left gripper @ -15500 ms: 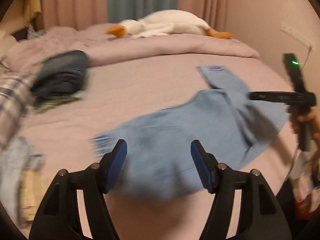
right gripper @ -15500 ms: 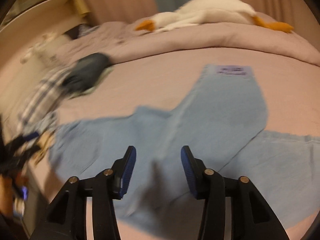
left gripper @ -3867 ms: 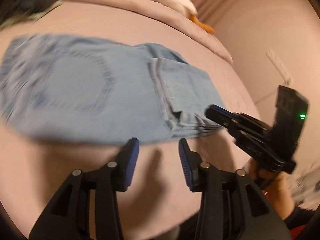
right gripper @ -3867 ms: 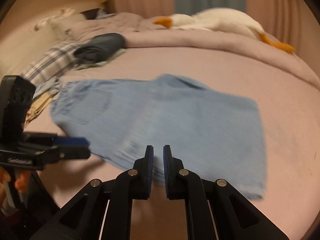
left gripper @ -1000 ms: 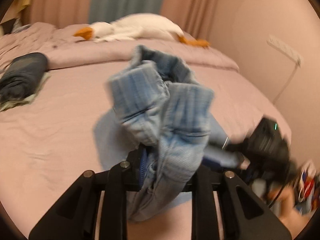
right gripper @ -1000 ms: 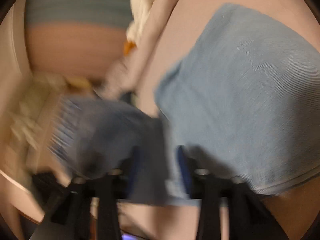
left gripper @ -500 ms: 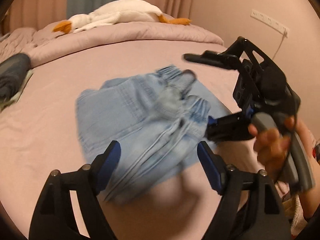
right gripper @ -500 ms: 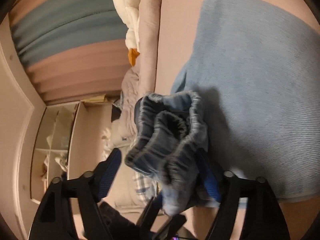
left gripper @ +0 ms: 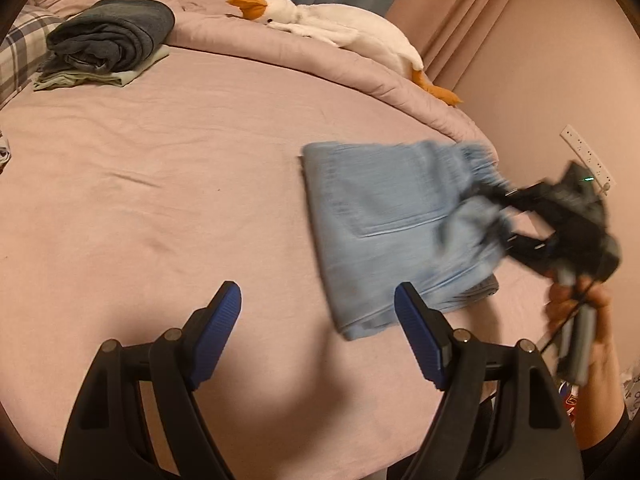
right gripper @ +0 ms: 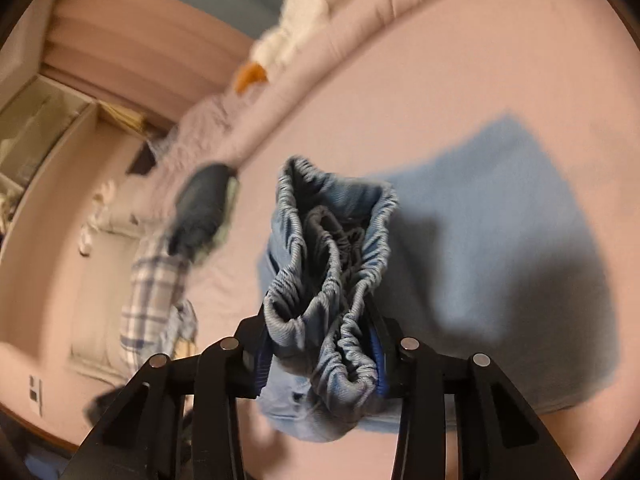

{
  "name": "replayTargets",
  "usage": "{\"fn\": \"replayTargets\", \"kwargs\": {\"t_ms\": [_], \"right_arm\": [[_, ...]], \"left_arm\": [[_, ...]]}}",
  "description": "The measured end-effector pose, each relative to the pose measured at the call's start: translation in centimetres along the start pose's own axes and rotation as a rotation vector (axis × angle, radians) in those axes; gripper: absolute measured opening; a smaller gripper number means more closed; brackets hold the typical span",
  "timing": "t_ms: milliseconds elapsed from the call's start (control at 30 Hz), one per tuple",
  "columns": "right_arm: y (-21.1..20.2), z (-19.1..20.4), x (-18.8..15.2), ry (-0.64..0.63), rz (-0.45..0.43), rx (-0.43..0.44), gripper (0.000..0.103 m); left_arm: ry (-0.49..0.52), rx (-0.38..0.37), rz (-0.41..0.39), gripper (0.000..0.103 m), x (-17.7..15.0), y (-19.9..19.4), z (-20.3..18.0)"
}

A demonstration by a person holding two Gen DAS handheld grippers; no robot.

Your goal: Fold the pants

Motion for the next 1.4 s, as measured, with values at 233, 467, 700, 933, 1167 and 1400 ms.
{"fn": "replayTargets", "kwargs": {"t_ms": [233,467,700,933,1167,1400], "right_arm": [[-4.6,-4.2,2.3,0.033,-0.08,-0.045,0.04],[-2.7,-9.9,0.2,0.084,-0.052,-0.175,0.036],[-3.1,-9.9,0.6,0.096,-0.047,-0.152,0.043],[-7.4,-4.4,0.8,-0.294,-0.196,-0.401,0.051],[-2.7,-0.9,-1.7,-0.544,-0.091,-0.37,0.024],[-0.1,-2.4,-6.0,-0.671,0.032,-0.432,0.016]], "left_arm": [[-0.022,-0.019,0.037,0.079,-0.8,0.8,-0.3],[0.004,-0.023,0.095,0.079,-0.2,3.6,-1.4],[-0.002,-0.023,0.122,0.079,0.6,5.2,-2.0],[0.142,-0.028,0.081,0.078,5.3,7.5,-6.2],[0.27,-0.079,0.182,0.048,7.2,14.0,-12.4],[0.301,-0.035,0.285,0.052,6.5,19.8,-13.4]]}}
Point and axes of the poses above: each gripper's, at about its wrist camera, not at the fingertips, and y roughly the way its jaws point, z to its left, x to its top, the point moved 5 cm from there along y, roughly the way its jaws point, and after that the axes turned 5 degrees about -z, right-handed, at the moved point
